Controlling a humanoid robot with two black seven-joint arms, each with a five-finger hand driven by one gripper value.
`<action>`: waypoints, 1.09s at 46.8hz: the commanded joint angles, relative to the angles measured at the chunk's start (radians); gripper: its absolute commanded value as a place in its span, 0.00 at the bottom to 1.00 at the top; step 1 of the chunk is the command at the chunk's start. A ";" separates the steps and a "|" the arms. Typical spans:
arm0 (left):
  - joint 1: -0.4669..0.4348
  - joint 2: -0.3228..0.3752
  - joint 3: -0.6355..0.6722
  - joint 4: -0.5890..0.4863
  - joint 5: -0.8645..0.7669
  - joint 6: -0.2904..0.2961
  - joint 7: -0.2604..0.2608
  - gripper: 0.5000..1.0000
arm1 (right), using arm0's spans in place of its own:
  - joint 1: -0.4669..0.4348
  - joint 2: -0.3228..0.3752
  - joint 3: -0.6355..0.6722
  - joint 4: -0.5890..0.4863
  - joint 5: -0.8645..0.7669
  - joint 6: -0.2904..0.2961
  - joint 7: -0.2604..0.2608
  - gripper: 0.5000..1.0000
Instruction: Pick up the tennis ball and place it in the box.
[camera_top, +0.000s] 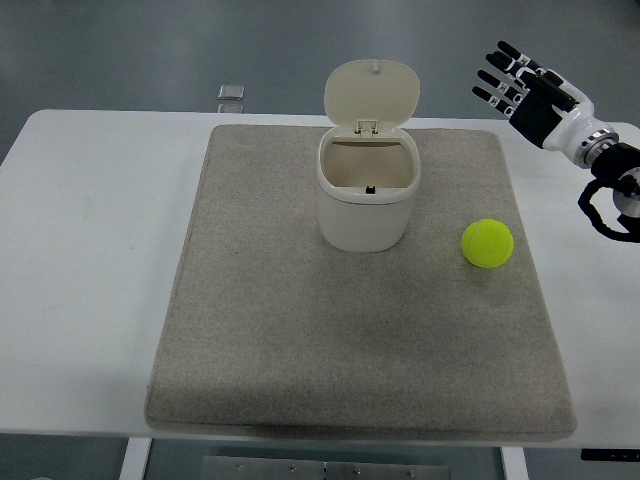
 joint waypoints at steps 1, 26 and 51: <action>0.000 0.000 0.000 -0.001 -0.001 0.000 0.000 0.99 | -0.001 0.001 0.000 0.000 0.000 -0.003 0.000 0.84; 0.000 0.000 0.000 0.001 -0.003 0.000 0.000 0.99 | -0.002 0.047 0.006 -0.002 0.002 0.002 0.002 0.84; 0.000 0.000 0.000 0.001 -0.003 0.000 0.000 0.99 | 0.004 0.050 0.001 -0.016 -0.072 0.031 0.051 0.83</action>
